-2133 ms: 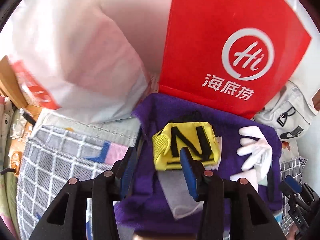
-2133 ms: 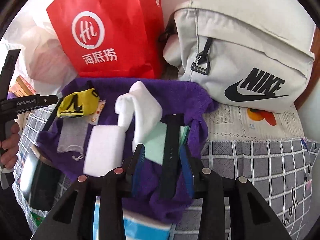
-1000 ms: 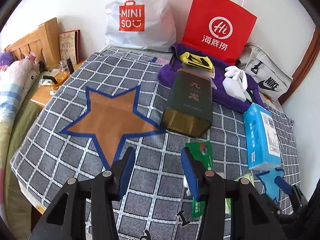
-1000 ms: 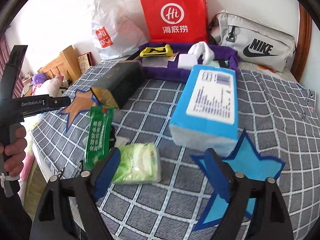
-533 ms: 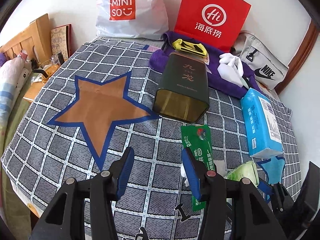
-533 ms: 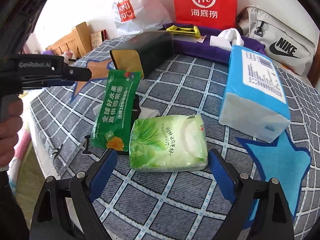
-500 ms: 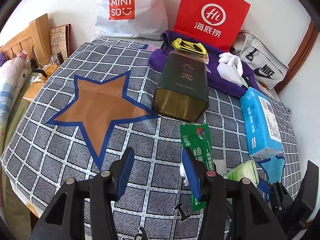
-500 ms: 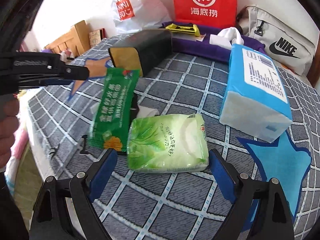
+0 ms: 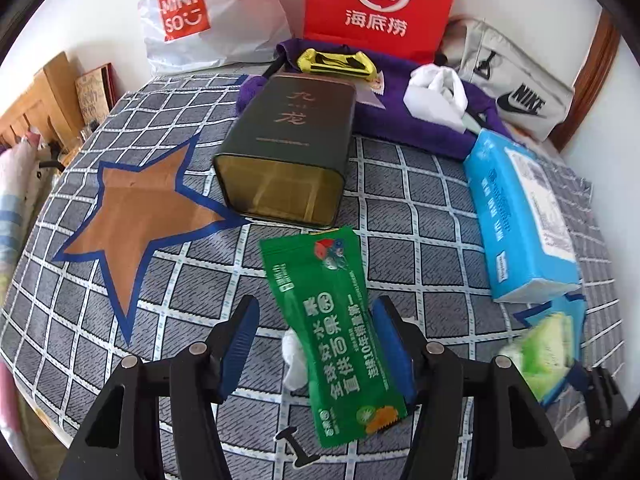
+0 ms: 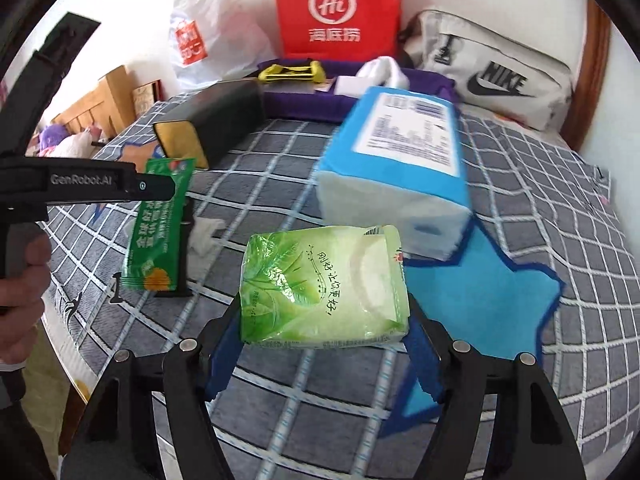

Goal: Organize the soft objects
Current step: 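Grasp the green snack bar with the left tool while the right tool lifts the tissue pack, then carry the snack bar with the left tool while the right tool carries the tissue pack to the towel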

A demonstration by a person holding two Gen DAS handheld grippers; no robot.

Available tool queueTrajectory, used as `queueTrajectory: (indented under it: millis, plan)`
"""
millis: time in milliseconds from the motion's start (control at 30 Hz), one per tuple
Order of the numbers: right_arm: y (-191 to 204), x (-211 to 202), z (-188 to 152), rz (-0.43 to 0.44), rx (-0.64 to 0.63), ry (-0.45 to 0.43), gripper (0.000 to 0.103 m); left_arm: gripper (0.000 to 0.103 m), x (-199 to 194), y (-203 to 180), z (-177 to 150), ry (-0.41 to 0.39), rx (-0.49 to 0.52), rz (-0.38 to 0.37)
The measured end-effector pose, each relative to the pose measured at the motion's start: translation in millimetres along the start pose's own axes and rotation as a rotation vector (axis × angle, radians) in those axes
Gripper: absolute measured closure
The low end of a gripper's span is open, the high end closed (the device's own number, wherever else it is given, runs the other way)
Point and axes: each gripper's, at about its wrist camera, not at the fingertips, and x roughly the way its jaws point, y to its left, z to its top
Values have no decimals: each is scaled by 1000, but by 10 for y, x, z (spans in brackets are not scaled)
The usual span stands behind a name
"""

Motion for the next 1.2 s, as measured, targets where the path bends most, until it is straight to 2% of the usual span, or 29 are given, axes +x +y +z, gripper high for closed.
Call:
queueTrajectory:
  millis: [167,233,300,533,933,1200]
  plan:
    - [-209,-39,-80,4,51,4,31,46,145,-147,49,2,25,42]
    - [-257,-35,-102,12,63,8,31,60,169,-181,67,-11,46,56]
    - [-287,-24,-107,17,74,6,31,69,168,-171,96,-10,44,14]
    - [-346,50,-77,25,100,10,31,70,-39,51,190,-50,-10,-91]
    - [-260,-5,24,24,90,14,31,70,-275,482,200,-79,-72,-66]
    - [-255,-204,178,10,76,-18,31,70,-376,559,241,-92,-87,-65]
